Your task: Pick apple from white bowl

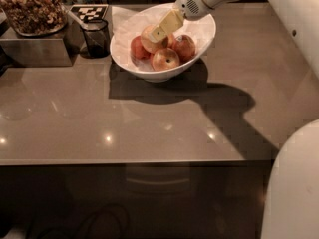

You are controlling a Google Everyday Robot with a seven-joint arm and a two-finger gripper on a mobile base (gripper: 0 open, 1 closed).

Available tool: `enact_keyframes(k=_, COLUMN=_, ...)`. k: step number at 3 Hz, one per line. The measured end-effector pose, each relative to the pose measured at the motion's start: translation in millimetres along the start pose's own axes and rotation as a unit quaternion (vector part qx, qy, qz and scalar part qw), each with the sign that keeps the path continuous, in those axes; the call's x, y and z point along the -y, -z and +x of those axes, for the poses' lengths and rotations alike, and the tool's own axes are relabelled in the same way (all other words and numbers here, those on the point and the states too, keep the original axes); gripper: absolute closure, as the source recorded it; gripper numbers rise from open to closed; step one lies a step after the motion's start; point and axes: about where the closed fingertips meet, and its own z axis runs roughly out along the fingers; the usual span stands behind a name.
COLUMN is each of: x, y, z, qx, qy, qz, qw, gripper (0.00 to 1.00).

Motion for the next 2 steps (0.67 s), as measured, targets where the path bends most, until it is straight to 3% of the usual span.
enact_keyframes(k=2, x=-2.2, y=-11.2, z=13.0, qx=0.000, qy=-0.023, qz=0.007, qw=0.9997, gripper=0.15)
